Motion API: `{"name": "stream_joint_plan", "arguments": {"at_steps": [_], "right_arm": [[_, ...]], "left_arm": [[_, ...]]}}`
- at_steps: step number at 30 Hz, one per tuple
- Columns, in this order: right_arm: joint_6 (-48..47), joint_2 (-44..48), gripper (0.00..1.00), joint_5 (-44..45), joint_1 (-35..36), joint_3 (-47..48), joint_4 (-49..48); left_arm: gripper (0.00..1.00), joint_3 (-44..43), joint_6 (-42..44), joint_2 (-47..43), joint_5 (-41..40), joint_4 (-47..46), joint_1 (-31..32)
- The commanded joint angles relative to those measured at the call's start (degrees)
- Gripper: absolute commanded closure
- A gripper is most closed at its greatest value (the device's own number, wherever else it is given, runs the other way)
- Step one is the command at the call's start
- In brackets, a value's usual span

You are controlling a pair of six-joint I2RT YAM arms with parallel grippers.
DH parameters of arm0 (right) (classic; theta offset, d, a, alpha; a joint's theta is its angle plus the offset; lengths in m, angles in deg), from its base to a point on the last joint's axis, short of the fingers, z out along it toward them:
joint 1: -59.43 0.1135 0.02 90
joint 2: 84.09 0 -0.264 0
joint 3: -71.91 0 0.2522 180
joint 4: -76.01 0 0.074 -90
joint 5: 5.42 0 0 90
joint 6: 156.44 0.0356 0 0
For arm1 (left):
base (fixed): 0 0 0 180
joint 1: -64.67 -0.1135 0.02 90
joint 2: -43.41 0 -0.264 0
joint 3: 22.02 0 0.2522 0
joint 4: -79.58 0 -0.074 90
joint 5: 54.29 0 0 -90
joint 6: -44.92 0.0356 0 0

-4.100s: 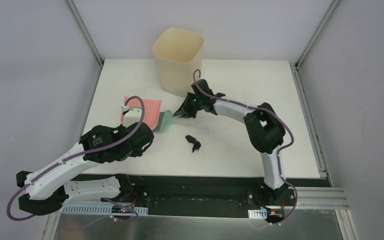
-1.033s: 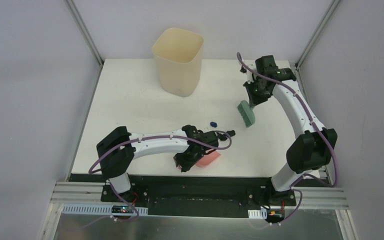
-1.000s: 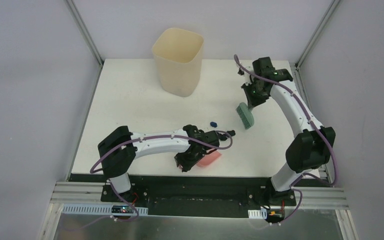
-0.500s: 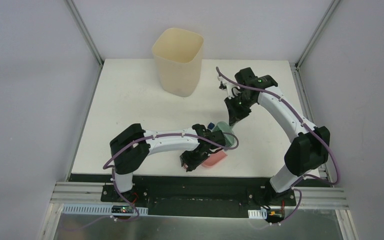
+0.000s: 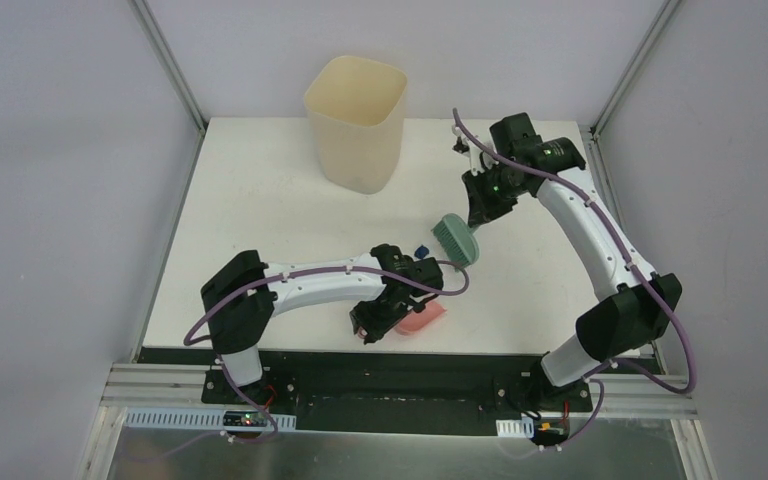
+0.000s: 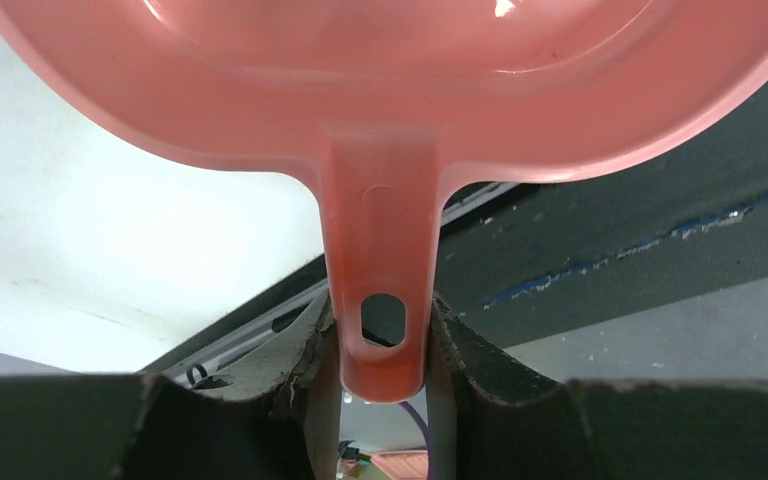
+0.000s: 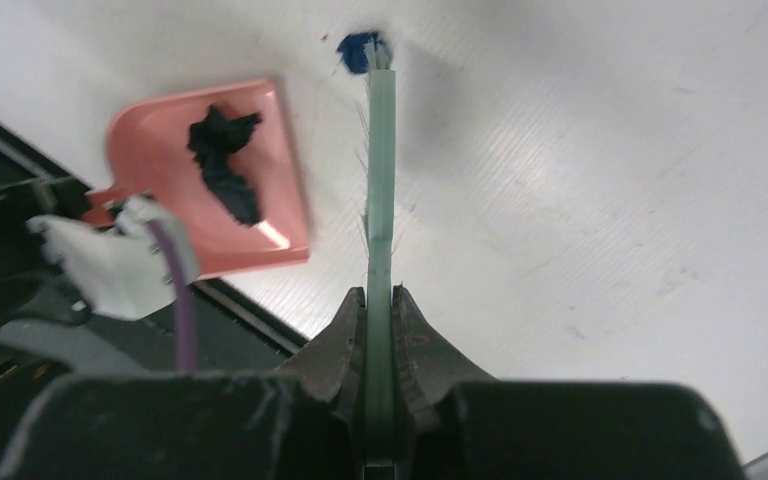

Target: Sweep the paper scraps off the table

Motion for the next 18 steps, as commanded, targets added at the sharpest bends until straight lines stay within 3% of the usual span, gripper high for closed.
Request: {"name": "stream_joint_plan", "arguments": {"at_steps": [1, 11, 18], "right_arm": [[-2.0, -2.8, 1.0, 10.3, 1.2, 2.4, -10.2], [-1.8, -12.5, 1.0, 22.1, 5.5, 8.8, -14.5], [-3.3, -17.4, 1.0, 18.7, 9.2, 9.1, -13.3]], "left_arm": [[0.9, 0.6, -2.9, -5.6, 0.7, 3.5, 0.5], [0.9, 0.5, -1.8, -5.1, 0.2, 6.5, 0.3], [0.91, 2.7, -1.2, -2.0, 1.3, 3.0, 0.2]]}}
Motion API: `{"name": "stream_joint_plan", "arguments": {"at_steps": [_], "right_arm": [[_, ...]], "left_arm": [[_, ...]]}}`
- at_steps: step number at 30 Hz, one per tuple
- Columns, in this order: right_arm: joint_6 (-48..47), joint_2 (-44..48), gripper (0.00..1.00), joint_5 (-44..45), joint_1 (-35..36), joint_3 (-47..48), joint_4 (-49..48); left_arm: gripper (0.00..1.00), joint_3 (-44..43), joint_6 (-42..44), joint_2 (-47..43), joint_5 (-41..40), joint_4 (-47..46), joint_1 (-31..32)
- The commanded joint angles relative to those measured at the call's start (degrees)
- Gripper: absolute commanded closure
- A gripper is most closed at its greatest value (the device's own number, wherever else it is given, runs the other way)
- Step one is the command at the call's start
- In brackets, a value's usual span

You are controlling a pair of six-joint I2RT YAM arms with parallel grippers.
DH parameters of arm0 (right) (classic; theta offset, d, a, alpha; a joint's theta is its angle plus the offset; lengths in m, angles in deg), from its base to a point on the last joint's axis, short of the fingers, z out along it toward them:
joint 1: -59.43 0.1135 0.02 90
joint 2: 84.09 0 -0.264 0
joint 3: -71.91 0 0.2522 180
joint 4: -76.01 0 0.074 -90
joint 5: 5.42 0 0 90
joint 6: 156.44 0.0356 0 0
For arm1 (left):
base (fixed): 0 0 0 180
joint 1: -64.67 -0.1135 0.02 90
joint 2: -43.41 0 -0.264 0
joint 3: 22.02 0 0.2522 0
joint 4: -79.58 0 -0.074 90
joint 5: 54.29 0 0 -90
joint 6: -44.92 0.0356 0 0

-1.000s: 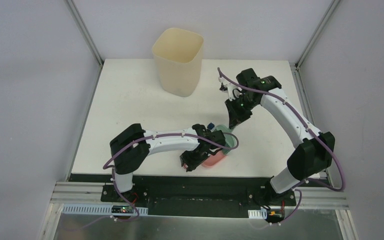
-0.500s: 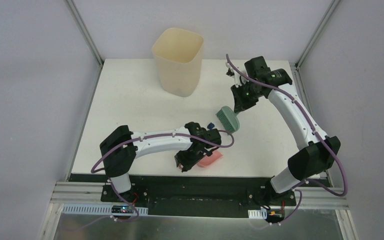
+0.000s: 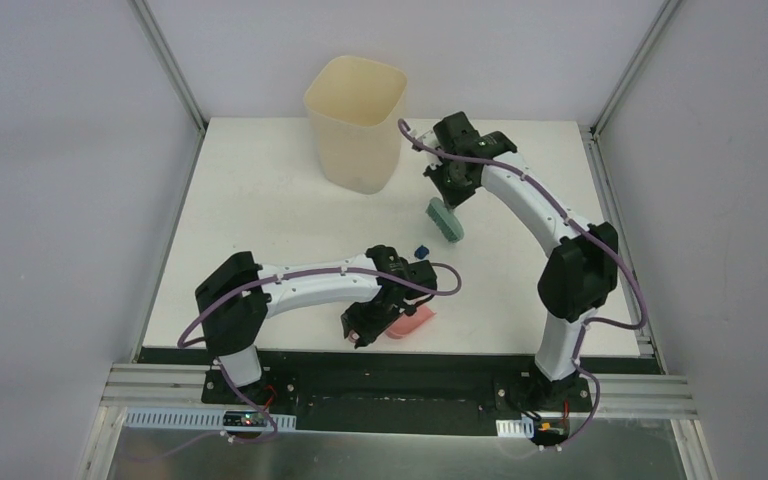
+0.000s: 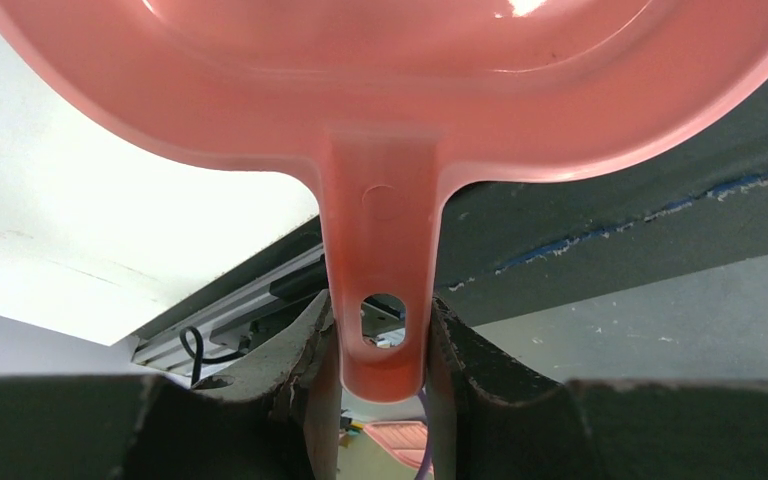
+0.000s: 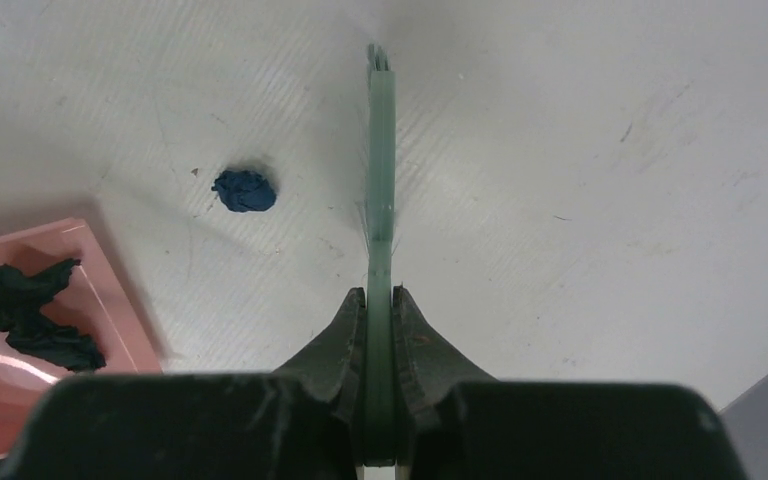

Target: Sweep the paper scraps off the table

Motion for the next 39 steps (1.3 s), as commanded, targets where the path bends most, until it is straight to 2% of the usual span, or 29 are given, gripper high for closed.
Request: {"name": "stream_joint_plan", "arguments": {"at_steps": [1, 8, 13, 18, 21, 25, 30, 39], "right_arm": [[-1.4, -1.1, 1.0, -1.5, 2.9, 1.3, -0.5], [-1.5, -0.2, 1.0, -10.2, 5.0, -2.1, 3.2], [-2.0, 4.5, 1.0, -15.0, 6.7, -8.0, 5.6], [-1.5, 10.9, 1.0, -27.7, 7.1, -12.5, 9.0], [-2.4, 13.7, 1.0, -34.4, 7.3, -12.0, 13.0], [-2.9, 16.4, 1.0, -29.6, 6.8, -11.9, 14.4], [-1.8, 17.2, 1.0, -26.6, 1.1, -12.0, 12.6], [2.3, 19.9, 1.0, -29.3, -11.2, -13.3, 6.4]], "left_arm": [[0.91, 1.7, 0.8, 1.7, 2.1, -2.8, 0.2], [0.92, 2.7, 0.9, 3.0, 3.1, -5.5, -0.8], [0.91, 2.2, 1.4, 4.4, 3.3, -6.3, -1.9], [0.91, 1.1, 1.9, 6.2, 3.3, -7.3, -2.1], [0.92, 0.8, 2.0, 6.5, 2.5, -8.2, -2.1], [0.91, 1.2, 1.9, 6.4, 1.5, -8.8, -2.1], [0.92, 0.9, 2.0, 6.2, 1.3, -9.2, -2.0], [0.92, 2.4, 1.8, 1.1, -0.8, -9.7, -1.9]]}}
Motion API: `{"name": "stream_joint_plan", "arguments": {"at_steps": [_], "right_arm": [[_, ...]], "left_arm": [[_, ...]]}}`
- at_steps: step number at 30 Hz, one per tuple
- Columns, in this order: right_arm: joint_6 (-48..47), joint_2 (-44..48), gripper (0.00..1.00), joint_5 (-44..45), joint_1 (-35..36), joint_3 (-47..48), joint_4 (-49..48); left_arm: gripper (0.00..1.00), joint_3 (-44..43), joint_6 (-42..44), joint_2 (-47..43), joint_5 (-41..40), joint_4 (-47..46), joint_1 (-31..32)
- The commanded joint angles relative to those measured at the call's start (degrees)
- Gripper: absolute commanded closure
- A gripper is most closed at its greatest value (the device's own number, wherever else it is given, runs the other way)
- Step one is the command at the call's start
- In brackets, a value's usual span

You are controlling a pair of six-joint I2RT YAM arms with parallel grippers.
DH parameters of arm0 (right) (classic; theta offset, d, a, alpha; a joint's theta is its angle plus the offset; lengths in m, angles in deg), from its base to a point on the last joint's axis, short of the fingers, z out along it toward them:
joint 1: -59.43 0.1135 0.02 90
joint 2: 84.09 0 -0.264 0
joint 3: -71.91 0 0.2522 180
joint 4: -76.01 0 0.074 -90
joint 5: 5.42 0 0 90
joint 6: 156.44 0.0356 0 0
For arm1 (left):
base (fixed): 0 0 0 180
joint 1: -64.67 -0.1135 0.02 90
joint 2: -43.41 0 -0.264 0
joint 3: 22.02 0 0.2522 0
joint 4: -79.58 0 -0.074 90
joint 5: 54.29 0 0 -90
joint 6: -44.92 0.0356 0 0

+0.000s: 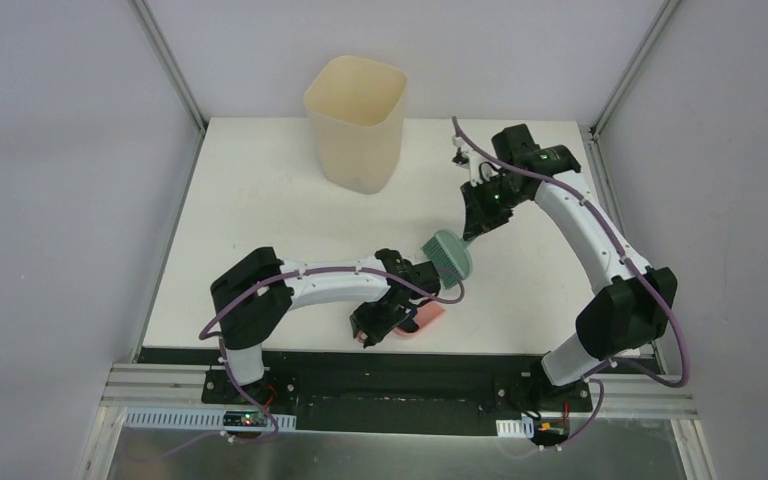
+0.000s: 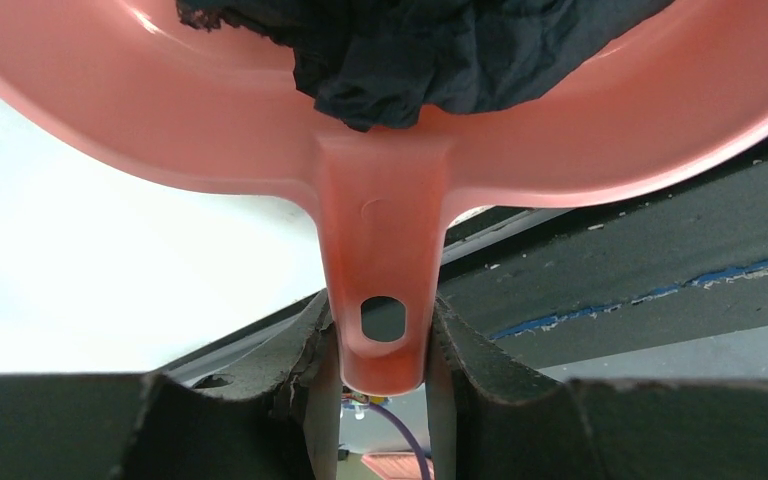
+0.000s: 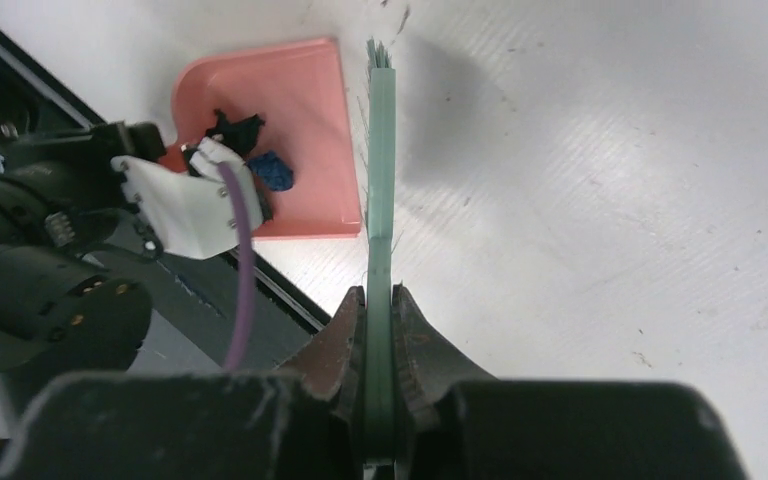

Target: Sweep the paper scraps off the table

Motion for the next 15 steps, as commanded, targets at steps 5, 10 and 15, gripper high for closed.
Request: {"name": "stream_joint_plan", "arguments": {"at_steps": [5, 10, 15], "right_arm": [[7.5, 9.5, 1.0, -14.0, -14.0, -8.0, -11.8], [10.1, 12.0, 1.0, -23.0, -18.4, -16.0, -15.6], [11.2, 10.7, 1.0, -34.7, -18.7, -23.4, -18.4]], "left_arm": [[0.92, -1.1, 0.0, -9.6, -4.2, 3.1, -0.3], [0.92, -4.0, -0.6, -16.8, -9.1, 9.1, -0.7], [0.92, -11.4, 0.1, -19.7, -11.8, 14.5, -3.1]]}}
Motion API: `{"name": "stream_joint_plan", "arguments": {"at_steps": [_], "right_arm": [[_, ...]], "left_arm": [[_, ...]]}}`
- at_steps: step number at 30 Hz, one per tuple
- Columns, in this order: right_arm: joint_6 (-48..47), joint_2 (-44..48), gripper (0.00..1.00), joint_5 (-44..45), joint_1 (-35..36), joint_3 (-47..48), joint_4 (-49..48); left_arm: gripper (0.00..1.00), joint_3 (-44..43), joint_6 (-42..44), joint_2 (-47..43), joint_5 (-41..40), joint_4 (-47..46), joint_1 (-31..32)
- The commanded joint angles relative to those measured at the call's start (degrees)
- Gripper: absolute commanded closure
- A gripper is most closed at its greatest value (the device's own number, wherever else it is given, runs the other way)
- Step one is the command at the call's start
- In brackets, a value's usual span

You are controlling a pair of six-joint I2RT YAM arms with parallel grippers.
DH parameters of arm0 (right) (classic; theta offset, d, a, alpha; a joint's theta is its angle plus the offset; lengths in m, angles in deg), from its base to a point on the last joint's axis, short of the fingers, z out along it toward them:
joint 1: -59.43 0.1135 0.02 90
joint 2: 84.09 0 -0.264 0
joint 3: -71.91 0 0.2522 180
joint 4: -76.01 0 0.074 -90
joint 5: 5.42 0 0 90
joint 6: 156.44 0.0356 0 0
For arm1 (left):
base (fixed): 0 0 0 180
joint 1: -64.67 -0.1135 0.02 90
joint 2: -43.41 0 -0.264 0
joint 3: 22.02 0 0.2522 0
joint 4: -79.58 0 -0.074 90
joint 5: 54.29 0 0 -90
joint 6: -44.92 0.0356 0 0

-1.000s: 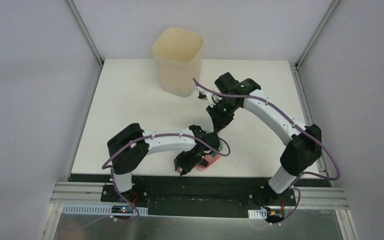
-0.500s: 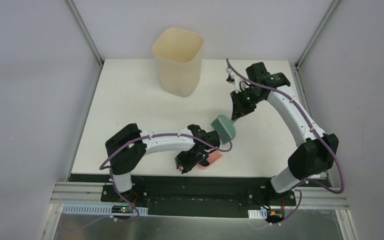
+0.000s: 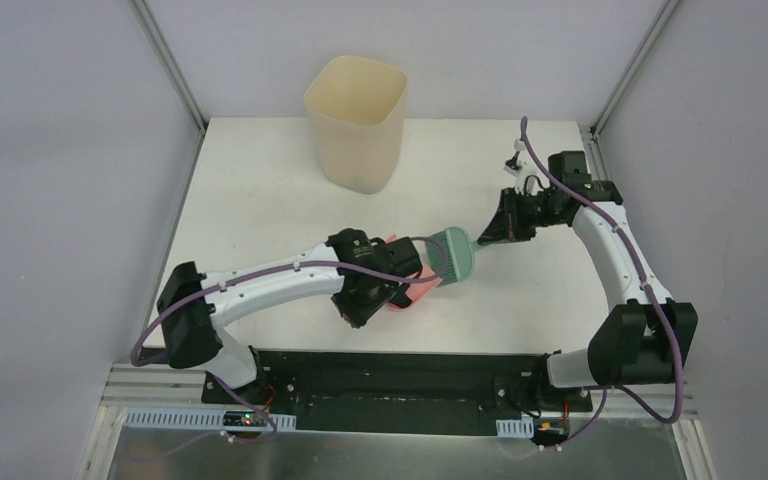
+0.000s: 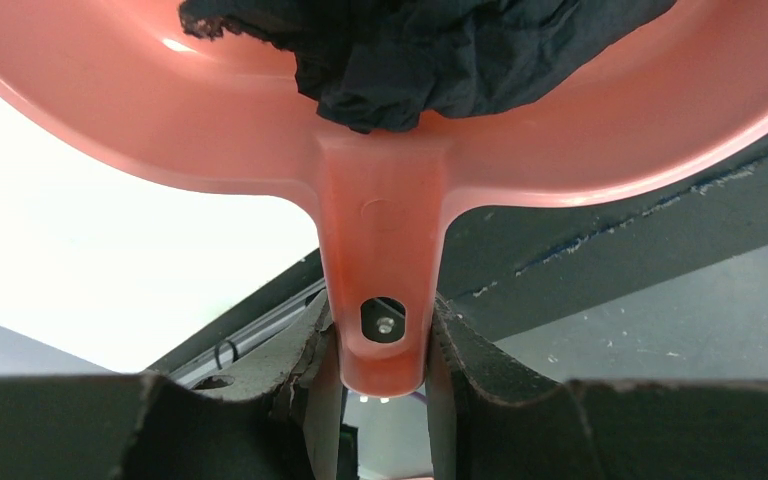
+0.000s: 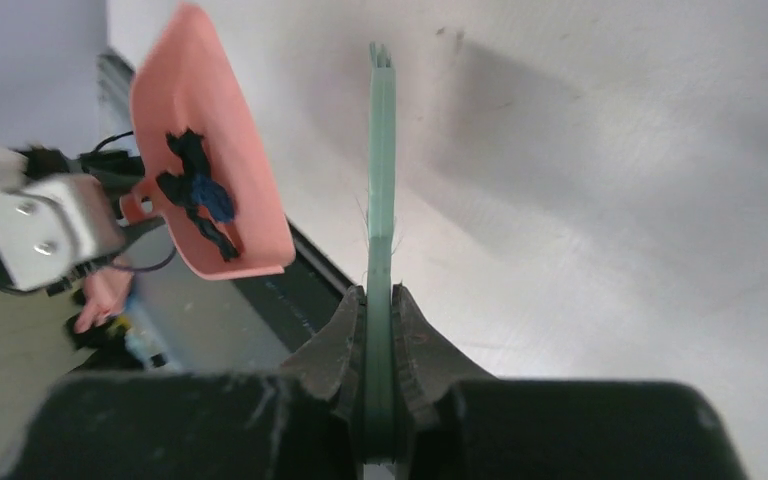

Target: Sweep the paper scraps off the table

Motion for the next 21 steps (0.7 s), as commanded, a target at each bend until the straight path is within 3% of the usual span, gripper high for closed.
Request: {"name": "stream_joint_plan", "arguments": {"at_steps": [1, 4, 9, 16, 21], "right_arm": [[1.6, 0.2, 1.0, -19.8, -0.1, -6.2, -6.0], [3.6, 1.1, 1.0, -28.0, -0.5, -11.2, -10.8], [-1.9, -1.2, 1.0, -29.4, -0.5, -13.5, -8.1], [-11.0, -6.7, 1.0, -30.0, -0.6, -9.4, 1.5], [-12.2, -7.0, 1.0, -27.9, -0.6, -8.8, 2.9]], "left_arm": [[0.92, -8.6, 0.6, -3.4, -5.1, 5.9, -2.8], [0.92, -15.3, 2.1, -2.1, -7.3, 9.3, -4.7], [0.92, -28.6, 5.5, 2.1, -9.9, 13.5, -8.6], [0.92, -53.0, 9.9, 13.9, -14.5, 19.6, -13.9], [0.91, -61.0, 10.3, 18.8, -21.0, 18.0, -16.4]]}}
